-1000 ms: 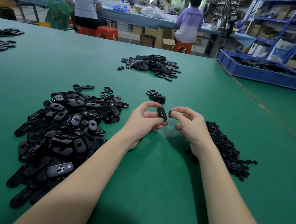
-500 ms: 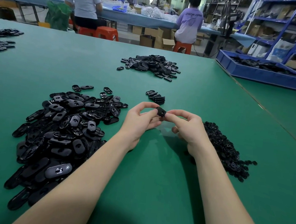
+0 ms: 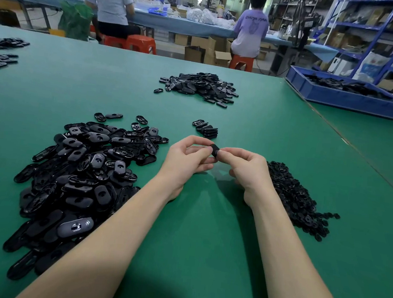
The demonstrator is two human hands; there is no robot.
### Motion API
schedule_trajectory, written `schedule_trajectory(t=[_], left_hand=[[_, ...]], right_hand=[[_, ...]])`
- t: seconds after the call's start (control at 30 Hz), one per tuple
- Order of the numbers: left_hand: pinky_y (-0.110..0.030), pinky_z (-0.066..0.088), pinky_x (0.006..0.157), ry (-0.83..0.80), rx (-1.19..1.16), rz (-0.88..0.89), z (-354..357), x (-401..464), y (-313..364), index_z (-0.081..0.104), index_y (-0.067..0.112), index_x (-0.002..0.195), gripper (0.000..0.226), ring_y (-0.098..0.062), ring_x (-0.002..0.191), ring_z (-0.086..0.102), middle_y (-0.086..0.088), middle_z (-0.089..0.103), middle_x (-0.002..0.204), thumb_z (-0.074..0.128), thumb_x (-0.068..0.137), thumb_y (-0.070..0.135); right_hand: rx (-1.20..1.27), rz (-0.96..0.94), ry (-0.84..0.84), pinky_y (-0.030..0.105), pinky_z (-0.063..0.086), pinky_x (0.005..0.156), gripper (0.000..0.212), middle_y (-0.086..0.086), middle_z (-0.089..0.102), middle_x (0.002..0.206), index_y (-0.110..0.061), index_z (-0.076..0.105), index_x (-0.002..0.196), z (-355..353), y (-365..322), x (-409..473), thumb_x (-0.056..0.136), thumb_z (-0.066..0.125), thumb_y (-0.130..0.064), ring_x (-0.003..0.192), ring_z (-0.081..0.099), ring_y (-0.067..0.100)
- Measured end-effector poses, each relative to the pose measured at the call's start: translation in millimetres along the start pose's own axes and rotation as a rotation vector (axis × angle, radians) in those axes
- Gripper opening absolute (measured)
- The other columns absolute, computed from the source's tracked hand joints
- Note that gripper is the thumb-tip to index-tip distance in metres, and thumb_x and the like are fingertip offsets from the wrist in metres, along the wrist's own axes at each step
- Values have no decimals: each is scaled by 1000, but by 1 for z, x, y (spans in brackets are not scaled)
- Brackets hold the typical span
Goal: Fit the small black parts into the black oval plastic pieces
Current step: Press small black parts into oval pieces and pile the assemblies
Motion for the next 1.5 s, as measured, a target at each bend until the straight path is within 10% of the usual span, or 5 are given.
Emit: schedule_trajectory(t=[0.4,0.6,1.5], left_hand=[[-22,58,71,-26,-54,-43,0,-1,0,63,11,101,10,-24,89,76,-9,77,97,58,98,2],[-21,59,80,-43,-63,-71,1,0,-2,60,10,100,17,-18,84,69,-15,71,98,66,91,-3],[-21,58,75,-29,7,-75,-2,4,-10,64,7,88,16,-14,67,68,-7,71,75,69,87,-8]], right_hand=[[-95,-71,-8,22,43,67,22,-6,74,85,-25,76,92,-1,-7,6,77,87,-36,73,63,2],[-71,-61,-88,6,31,41,19,-17,61,54,-22,75,81,3,-7,4,76,88,-35,41,46,-5],[-181,-170,-29,13,38,51,15,-15,66,59,-20,69,73,5,-10,8,76,84,-22,50,53,-3]])
Point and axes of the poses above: each hand's wrist, its own x-axis towards the middle knuckle, its own z-axis out of the palm, y = z × x, the point moved 10 cm from there along x, towards the middle knuckle
